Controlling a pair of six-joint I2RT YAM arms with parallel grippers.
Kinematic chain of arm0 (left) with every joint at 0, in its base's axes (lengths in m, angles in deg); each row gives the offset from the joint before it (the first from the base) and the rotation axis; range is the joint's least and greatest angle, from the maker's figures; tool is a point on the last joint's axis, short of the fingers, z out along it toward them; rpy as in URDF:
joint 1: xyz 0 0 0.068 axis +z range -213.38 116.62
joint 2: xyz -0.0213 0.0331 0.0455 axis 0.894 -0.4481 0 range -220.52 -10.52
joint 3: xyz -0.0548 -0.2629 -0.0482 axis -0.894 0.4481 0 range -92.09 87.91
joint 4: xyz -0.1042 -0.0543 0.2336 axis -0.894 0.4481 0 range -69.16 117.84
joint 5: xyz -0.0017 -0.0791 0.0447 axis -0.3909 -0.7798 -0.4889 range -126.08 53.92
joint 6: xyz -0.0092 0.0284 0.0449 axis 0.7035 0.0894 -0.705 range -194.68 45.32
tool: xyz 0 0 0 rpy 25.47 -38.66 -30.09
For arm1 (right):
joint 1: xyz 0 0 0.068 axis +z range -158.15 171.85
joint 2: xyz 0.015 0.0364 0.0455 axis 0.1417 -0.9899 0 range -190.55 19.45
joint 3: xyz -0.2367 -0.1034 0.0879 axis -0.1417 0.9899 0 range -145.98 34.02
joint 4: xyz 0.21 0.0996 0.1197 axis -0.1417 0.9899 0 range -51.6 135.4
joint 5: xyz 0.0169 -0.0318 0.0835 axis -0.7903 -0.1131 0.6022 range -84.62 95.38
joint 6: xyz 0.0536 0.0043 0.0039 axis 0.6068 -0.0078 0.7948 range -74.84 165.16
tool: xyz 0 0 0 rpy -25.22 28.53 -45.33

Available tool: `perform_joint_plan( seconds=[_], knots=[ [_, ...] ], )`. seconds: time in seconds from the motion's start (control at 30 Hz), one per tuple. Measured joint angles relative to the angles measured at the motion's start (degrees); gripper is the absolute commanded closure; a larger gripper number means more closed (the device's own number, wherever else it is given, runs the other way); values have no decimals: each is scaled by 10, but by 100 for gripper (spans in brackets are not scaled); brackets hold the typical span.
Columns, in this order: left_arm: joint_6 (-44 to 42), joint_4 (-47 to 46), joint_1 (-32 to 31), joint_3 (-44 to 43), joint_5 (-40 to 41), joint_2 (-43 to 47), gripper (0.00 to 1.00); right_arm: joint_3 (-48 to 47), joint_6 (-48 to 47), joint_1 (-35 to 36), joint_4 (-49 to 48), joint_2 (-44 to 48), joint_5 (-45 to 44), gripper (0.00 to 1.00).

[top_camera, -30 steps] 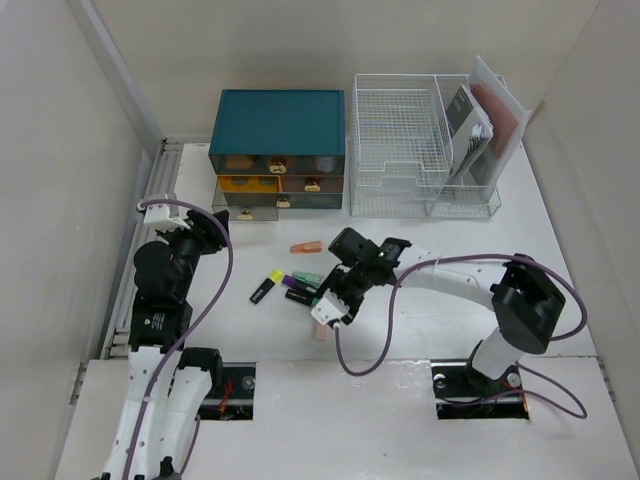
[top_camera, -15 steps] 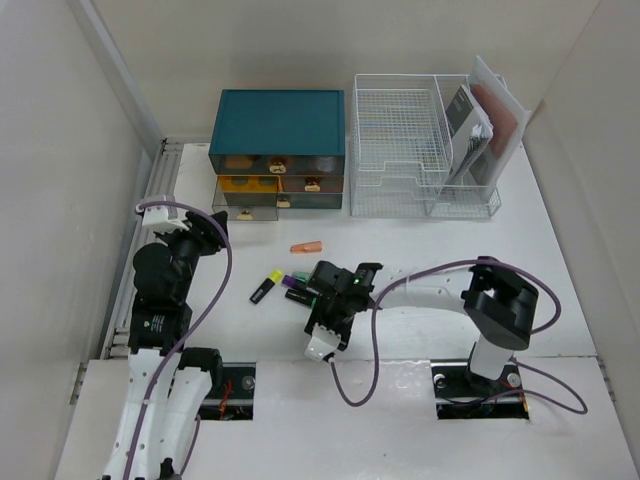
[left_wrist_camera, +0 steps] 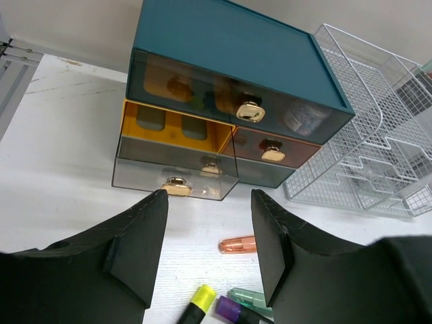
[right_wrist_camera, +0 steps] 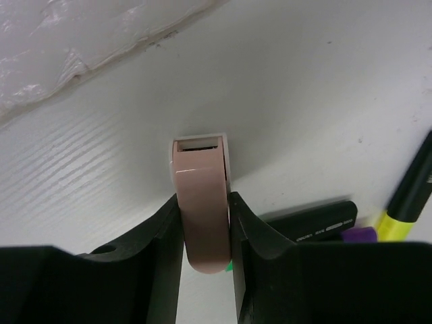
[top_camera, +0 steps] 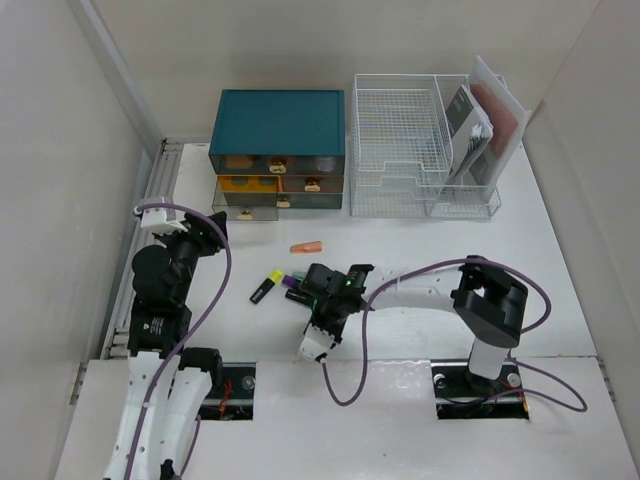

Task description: Organize the desk

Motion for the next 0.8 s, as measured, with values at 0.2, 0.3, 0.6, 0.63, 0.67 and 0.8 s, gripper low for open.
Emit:
perform_joint_plan(
  seconds=[0.2,0.3,0.6,0.63,0.67,0.8],
  knots=[
    [0,0,0,0,4,3,51,-53,68,5,-2,0,-8,98],
    [0,0,0,0,6,5,51,-92,112,5,-17,0,-23,98],
    [0,0,0,0,11,10,51,-172,266,1,-159,-6,-183,100],
    [0,0,0,0,11,10,51,-184,282,-3,-176,-13,-203,100],
    [0,0,0,0,12,11,51,-196,299,-7,-194,-20,-221,100],
    [0,0,0,0,16,15,51,-241,349,-26,-257,-52,-287,100]
  ],
)
